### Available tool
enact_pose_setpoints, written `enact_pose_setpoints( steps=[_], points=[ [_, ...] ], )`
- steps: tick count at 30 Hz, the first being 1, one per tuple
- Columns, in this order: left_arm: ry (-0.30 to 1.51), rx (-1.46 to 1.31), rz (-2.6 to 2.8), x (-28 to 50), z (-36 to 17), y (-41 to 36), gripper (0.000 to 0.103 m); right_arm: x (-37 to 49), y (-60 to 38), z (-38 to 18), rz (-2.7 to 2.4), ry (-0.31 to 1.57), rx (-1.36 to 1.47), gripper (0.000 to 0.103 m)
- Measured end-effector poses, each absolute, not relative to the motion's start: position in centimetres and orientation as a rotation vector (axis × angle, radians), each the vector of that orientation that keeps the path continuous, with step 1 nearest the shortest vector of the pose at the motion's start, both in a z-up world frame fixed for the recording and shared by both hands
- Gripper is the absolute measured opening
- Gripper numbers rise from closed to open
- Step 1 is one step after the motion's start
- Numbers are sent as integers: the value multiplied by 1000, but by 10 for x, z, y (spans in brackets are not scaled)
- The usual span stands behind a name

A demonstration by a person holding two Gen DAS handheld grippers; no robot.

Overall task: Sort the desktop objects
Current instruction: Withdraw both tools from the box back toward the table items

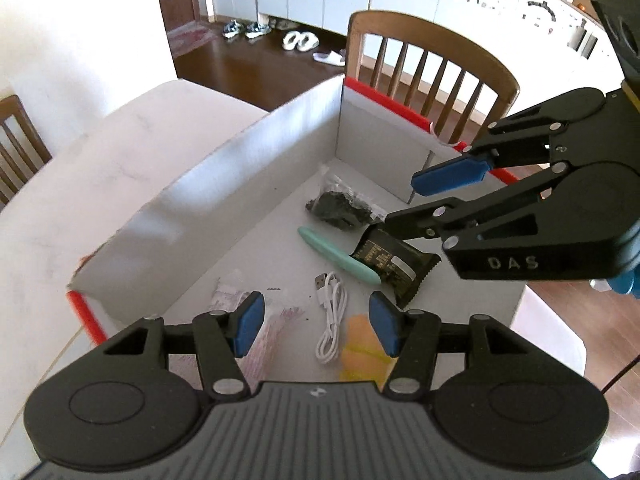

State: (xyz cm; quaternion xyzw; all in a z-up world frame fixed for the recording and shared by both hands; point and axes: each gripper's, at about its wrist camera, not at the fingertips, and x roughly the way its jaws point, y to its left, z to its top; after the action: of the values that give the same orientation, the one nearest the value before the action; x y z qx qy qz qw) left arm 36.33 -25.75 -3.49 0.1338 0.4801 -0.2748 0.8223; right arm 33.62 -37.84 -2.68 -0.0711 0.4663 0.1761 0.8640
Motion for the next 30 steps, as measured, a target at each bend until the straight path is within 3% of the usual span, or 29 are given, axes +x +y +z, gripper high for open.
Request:
enact_pose_setpoints(
  steps=[13, 20, 23, 28, 30],
  points=[
    [937, 217, -535, 315, -6, -231, 56, 295, -376, 5, 414, 920, -144, 44],
    [906, 186, -521, 289, 5, -219, 57, 272, -377, 19, 414, 868, -128, 63],
    [895, 158, -514, 278, 8, -214, 63, 263, -378, 22, 409, 848, -112, 68],
    [867, 145, -489, 263, 13, -209, 65, 251, -378, 26, 410, 826, -93, 74],
    [861, 138, -484, 257, 15, -206, 74, 247, -378, 27, 411, 817, -91, 76]
  ],
)
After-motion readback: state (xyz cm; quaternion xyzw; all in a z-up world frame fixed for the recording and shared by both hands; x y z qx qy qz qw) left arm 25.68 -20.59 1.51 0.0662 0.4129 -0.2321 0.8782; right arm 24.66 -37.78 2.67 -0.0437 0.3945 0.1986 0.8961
